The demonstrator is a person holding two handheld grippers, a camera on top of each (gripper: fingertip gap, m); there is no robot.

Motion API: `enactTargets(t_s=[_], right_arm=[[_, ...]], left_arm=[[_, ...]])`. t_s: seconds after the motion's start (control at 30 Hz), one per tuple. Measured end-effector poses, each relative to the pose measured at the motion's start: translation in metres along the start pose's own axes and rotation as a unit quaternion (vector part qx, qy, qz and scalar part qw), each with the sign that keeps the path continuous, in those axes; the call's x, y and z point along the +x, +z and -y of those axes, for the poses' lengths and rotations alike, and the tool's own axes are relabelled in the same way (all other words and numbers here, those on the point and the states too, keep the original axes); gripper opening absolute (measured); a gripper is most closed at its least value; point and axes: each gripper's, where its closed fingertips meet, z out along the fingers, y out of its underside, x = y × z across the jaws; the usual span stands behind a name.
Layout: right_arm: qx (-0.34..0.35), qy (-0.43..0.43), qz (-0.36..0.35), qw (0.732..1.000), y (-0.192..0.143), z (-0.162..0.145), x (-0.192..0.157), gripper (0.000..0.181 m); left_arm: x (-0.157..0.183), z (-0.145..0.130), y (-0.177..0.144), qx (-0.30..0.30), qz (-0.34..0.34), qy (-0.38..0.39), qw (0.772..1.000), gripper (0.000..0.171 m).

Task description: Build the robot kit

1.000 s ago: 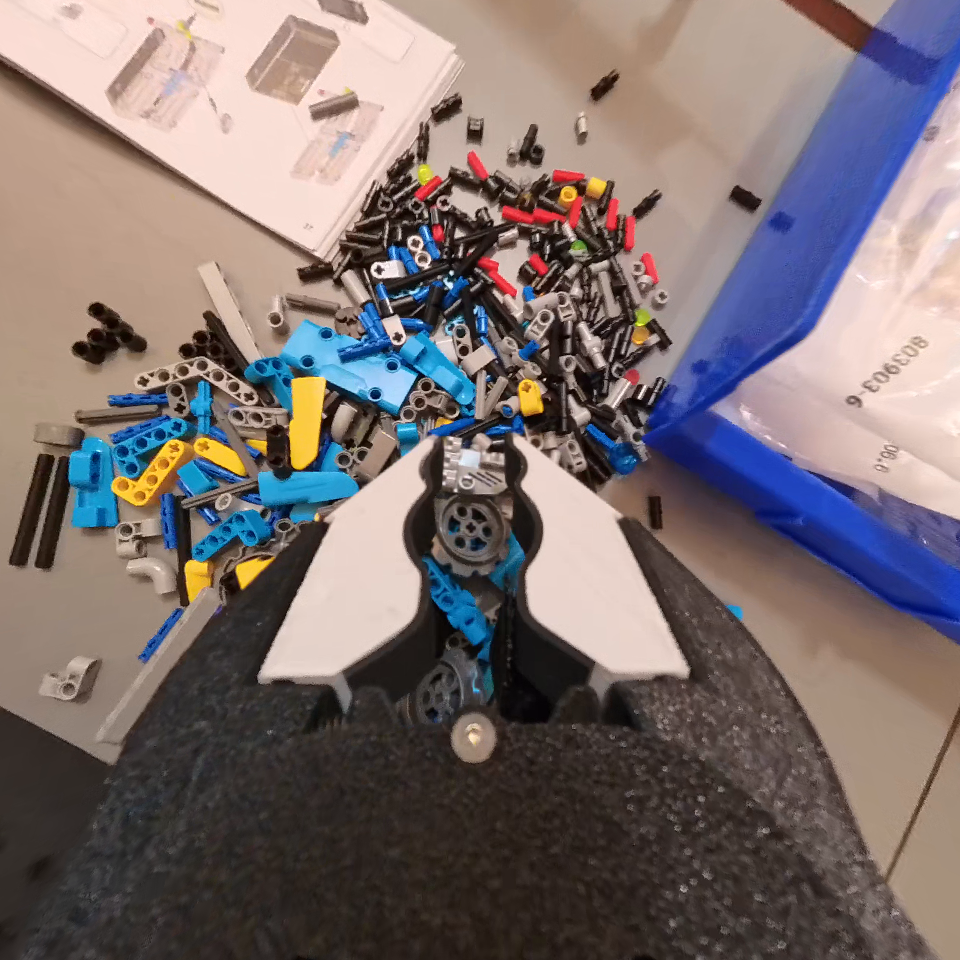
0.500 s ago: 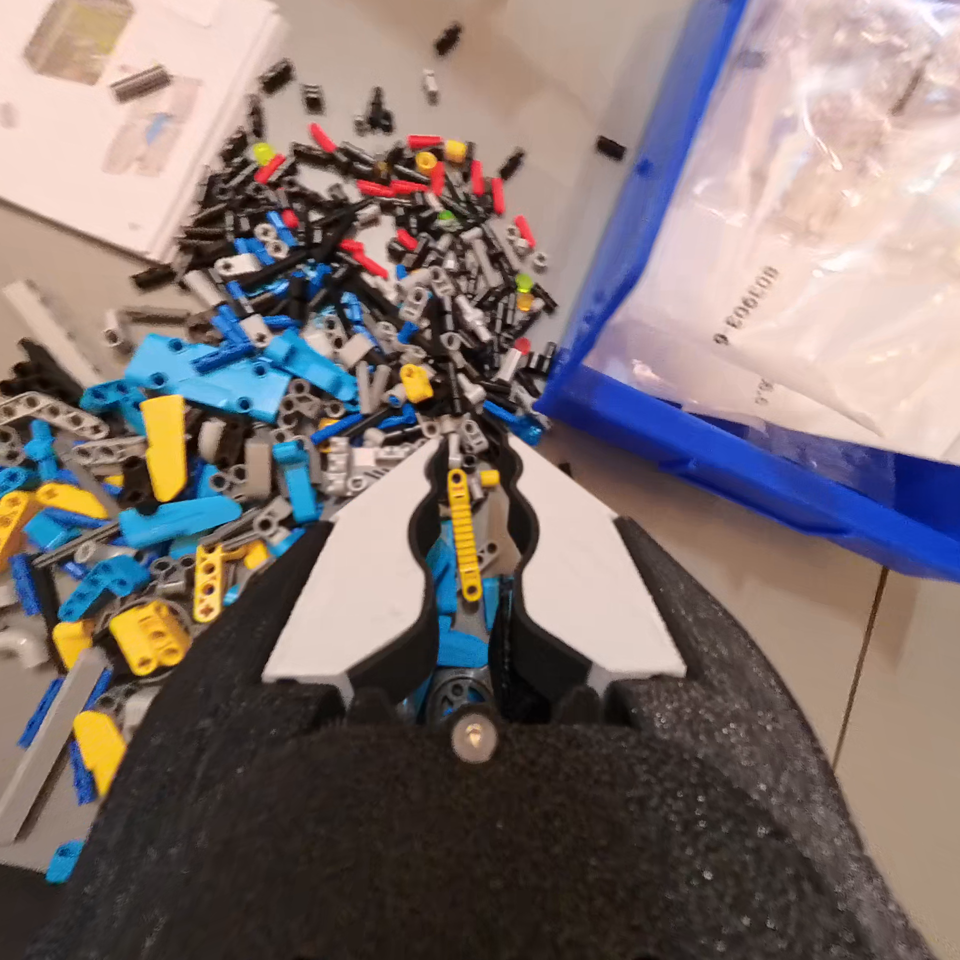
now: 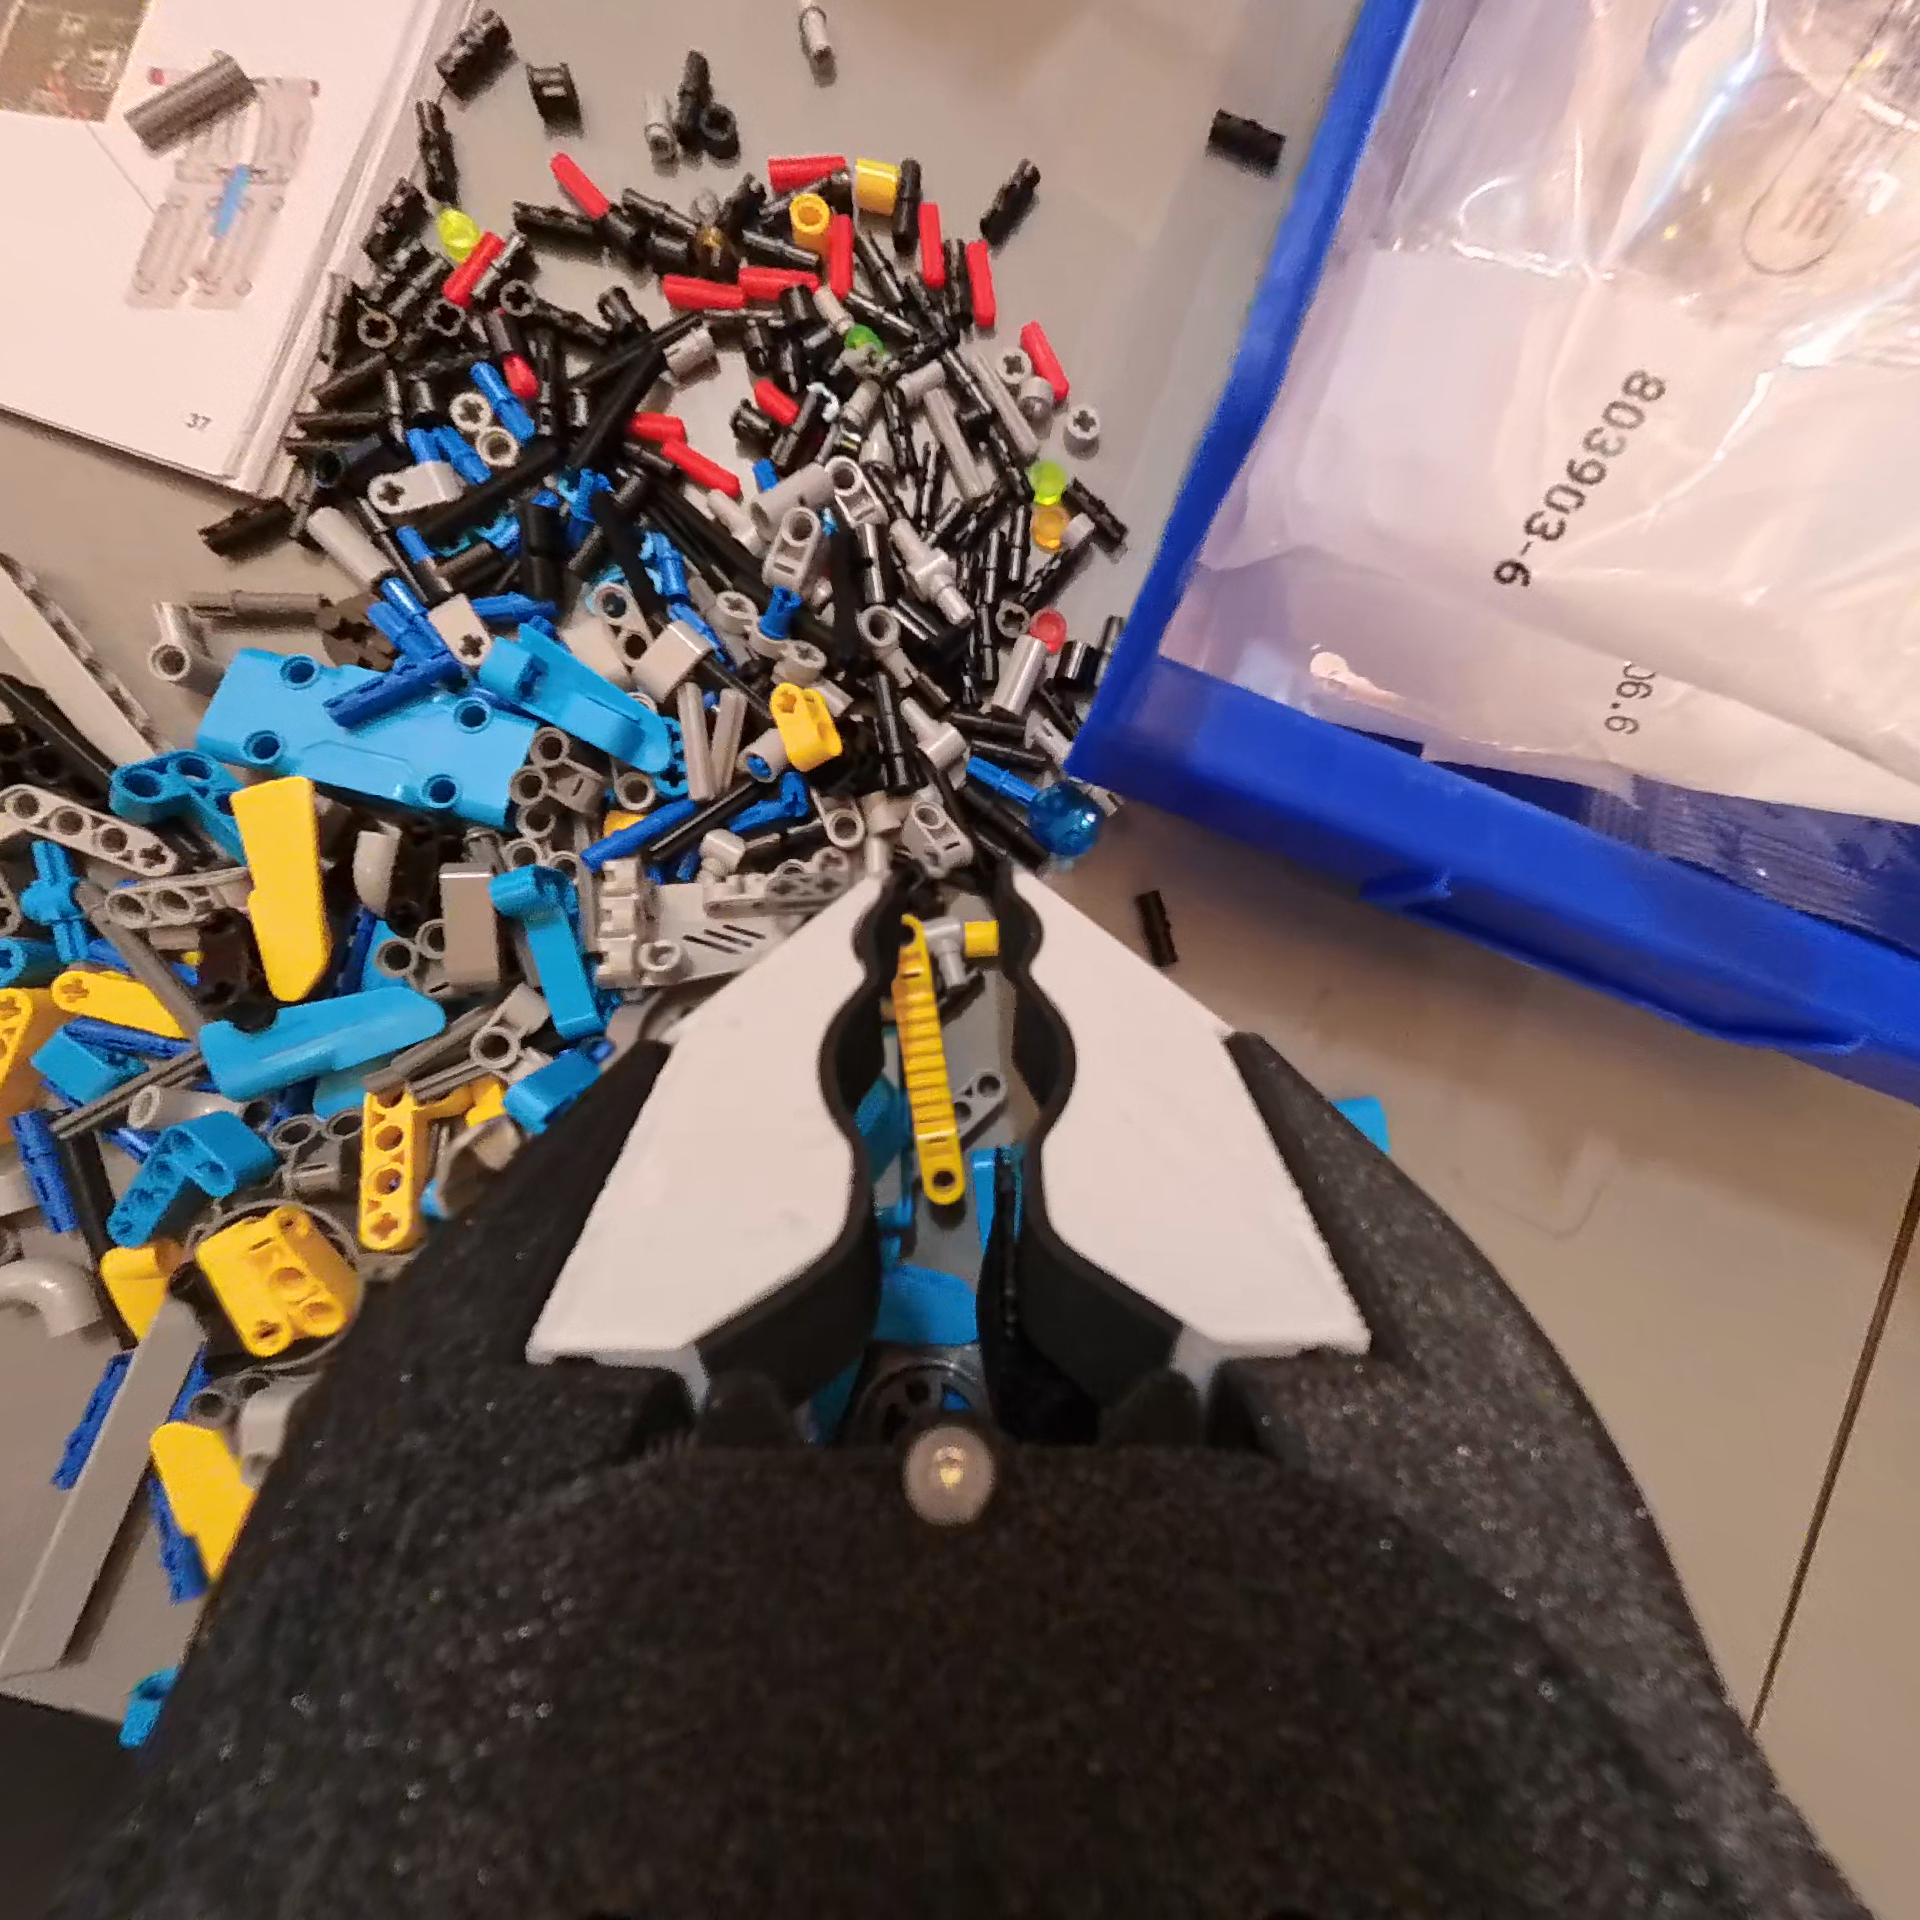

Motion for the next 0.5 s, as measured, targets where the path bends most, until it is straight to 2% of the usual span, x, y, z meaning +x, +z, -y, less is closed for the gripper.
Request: enactTargets(t_s=[0.2,0.33,0.43,0.5], right_arm=[[0.01,-0.03,-0.011,0.999,-0.02,0.008,0.0,0.016],[0.017,-0.032,-0.037,0.999,-0.053,0.001,0.012,0.016],[0.036,-0.01,-0.025,0.999,-0.078,-0.018,0.009,0.016],[0.02,-0.005,-0.004,1.0,-0.09,-0.045,0.001,0.016]], left_arm=[[0.0,0.0,0.0,0.001,0.0,0.0,1.0,0.053],[-0.001,0.0,0.001,-0.001,0.002,-0.003,1.0,0.053],[-0.002,-0.001,0.001,-0.003,0.005,-0.003,1.0,0.053],[-0.002,-0.001,0.001,-0.005,0.007,-0.001,1.0,0.053]])
